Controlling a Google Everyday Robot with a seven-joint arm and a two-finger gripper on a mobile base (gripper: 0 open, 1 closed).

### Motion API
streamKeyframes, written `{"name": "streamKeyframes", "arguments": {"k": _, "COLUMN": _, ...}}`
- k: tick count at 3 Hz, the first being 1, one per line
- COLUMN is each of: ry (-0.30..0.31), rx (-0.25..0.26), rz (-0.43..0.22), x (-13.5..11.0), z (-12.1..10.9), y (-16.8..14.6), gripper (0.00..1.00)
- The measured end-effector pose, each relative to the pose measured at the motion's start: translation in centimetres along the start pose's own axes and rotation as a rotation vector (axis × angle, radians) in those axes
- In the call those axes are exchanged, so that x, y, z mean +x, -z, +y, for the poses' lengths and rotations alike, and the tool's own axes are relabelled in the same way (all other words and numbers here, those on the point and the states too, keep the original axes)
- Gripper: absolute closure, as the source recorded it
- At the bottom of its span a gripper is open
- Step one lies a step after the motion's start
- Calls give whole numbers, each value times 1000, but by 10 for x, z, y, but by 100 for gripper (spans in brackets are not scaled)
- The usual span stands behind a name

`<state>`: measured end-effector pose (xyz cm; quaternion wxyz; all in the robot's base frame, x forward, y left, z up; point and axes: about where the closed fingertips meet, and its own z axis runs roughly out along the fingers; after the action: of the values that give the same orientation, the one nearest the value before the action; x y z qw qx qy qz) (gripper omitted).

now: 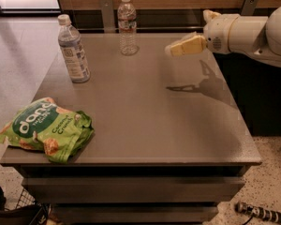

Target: Move water bottle near green rice chip bag

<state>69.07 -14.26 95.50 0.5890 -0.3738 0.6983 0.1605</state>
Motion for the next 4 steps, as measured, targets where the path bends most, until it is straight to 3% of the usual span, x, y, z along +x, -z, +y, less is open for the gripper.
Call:
{"name": "streamKeyframes", "arguments": {"k": 1, "ry": -8, "rx": 3, "rz": -10, "x": 2, "z": -4, "y": -9, "gripper": 0}}
{"name": "streamKeyframes", "arguments": {"k": 2, "ry": -5, "rx": -2, "rz": -39, "x": 6, "z": -18, "y": -41, "gripper": 0}}
{"name": "streamKeyframes", "arguments": {"k": 4, "ry": -47, "rx": -155, "rz": -131, "x": 14, "z": -26, "y": -151, "gripper": 0}}
